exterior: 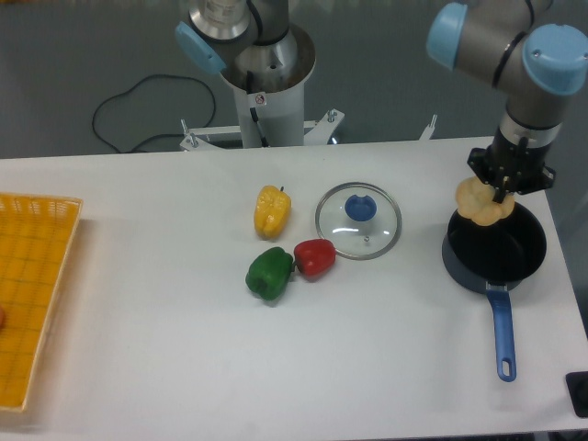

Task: Place the round bread in the pot
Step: 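Carry the held round bread roll up and over the black pot, then lower the bread roll into the pot and open the gripper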

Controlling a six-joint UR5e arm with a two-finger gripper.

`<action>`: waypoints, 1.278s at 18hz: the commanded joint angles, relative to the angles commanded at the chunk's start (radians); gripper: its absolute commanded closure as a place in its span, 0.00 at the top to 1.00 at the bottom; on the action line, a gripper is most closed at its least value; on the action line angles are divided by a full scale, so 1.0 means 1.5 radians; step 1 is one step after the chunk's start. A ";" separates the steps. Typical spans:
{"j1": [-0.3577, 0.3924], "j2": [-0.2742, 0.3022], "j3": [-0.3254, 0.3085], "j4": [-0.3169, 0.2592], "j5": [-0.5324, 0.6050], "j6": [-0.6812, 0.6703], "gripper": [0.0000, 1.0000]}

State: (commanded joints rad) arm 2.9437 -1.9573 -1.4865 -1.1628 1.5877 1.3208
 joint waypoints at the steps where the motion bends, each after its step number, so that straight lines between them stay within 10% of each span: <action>1: 0.000 -0.003 0.009 0.000 -0.001 0.000 0.00; 16: -0.013 -0.059 0.054 0.030 -0.001 -0.034 0.00; 19: -0.017 -0.059 0.045 0.057 0.000 -0.038 0.44; 23: -0.018 -0.055 0.039 0.066 0.000 -0.036 0.76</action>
State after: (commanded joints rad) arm 2.9161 -2.0402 -1.4281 -1.0631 1.5877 1.2671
